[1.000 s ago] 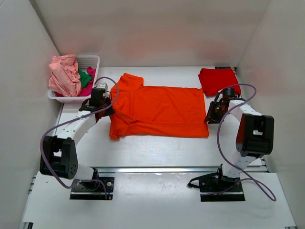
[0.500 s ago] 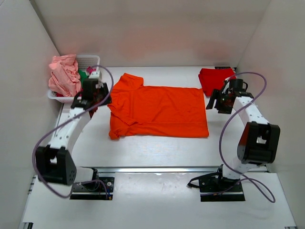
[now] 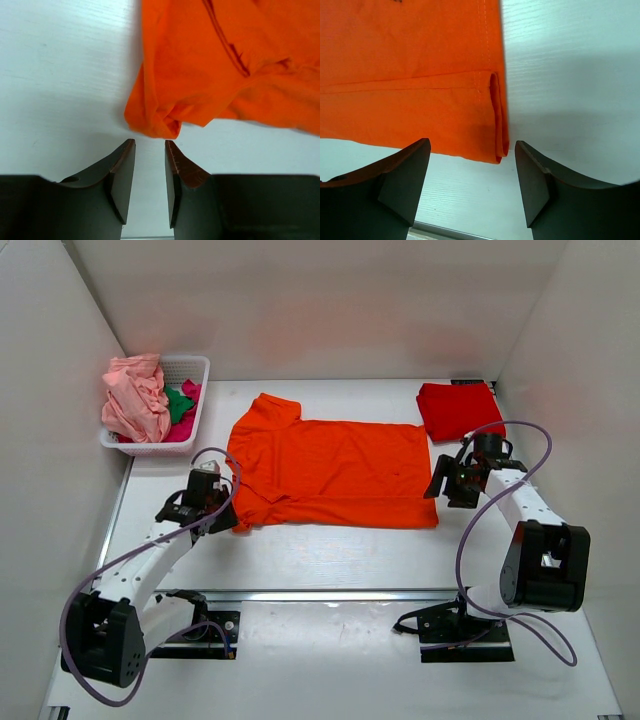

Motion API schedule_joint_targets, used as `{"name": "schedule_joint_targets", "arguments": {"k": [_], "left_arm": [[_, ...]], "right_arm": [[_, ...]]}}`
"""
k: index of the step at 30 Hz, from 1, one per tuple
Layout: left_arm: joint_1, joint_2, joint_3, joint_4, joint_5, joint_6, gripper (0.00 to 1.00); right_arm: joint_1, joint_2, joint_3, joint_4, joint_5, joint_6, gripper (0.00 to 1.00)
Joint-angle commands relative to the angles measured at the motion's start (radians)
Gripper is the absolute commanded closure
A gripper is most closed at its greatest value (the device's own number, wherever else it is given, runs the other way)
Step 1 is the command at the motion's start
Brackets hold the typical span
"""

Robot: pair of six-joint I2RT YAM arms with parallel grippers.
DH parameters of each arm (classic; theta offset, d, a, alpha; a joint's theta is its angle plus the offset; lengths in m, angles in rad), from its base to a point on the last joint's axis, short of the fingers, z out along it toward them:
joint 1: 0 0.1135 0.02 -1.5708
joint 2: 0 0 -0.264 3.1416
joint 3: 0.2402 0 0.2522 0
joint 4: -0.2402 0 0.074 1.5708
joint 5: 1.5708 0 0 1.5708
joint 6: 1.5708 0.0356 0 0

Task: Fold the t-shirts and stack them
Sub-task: Fold the flattened tshirt in 1/3 of the way

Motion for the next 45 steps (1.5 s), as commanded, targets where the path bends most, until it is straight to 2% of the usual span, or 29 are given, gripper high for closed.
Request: {"name": "schedule_joint_targets", "arguments": {"k": [1, 11, 16, 19, 21, 24, 27, 33, 35, 36, 43, 44, 45], "left_arm": [[-0.012, 0.013, 0.001, 0.084, -0.014, -0.081, 0.59], [-0.053, 0.151, 0.039, 0.090, -0.058, -0.079, 0.53], [-0.062, 0.191, 0.047, 0.094, -0.065, -0.083, 0.57], [-0.061, 0.192, 0.041, 0.097, -0.063, -0.084, 0.70], [-0.055, 0.188, 0.033, 0.108, -0.062, -0.079, 0.86], [-0.052, 0.172, 0.027, 0.113, -0.051, -0.079, 0.99], [-0.052, 0.152, 0.028, 0.128, -0.060, -0.076, 1.00], [-0.050, 0.109, 0.021, 0.136, -0.046, -0.067, 1.00], [-0.047, 0.099, 0.024, 0.159, -0.040, -0.058, 1.00], [-0.049, 0.094, 0.024, 0.160, -0.034, -0.049, 1.00], [-0.027, 0.095, 0.051, 0.188, -0.022, 0.092, 1.00], [-0.021, 0.095, 0.051, 0.197, -0.020, 0.124, 1.00], [-0.026, 0.097, 0.060, 0.202, -0.031, 0.143, 1.00]], "right_arm": [[0.010, -0.022, -0.003, 0.043, -0.020, 0.012, 0.34], [0.001, -0.007, -0.025, 0.057, -0.025, 0.003, 0.34], [-0.002, -0.005, -0.033, 0.051, -0.027, -0.002, 0.34], [-0.001, 0.008, -0.034, 0.039, -0.021, 0.004, 0.34], [0.004, 0.002, -0.036, 0.032, -0.002, 0.006, 0.34], [0.002, 0.004, -0.033, 0.003, 0.038, 0.015, 0.34], [0.007, 0.021, -0.037, -0.015, 0.045, 0.015, 0.34], [0.050, 0.045, -0.054, -0.021, 0.056, 0.049, 0.45], [0.061, 0.048, -0.057, -0.021, 0.039, 0.055, 0.56], [0.059, 0.053, -0.057, -0.026, 0.036, 0.058, 0.58], [0.053, 0.114, -0.046, -0.057, 0.068, 0.040, 0.56], [0.050, 0.120, -0.046, -0.060, 0.073, 0.036, 0.57], [0.045, 0.125, -0.054, -0.055, 0.076, 0.036, 0.66]]}}
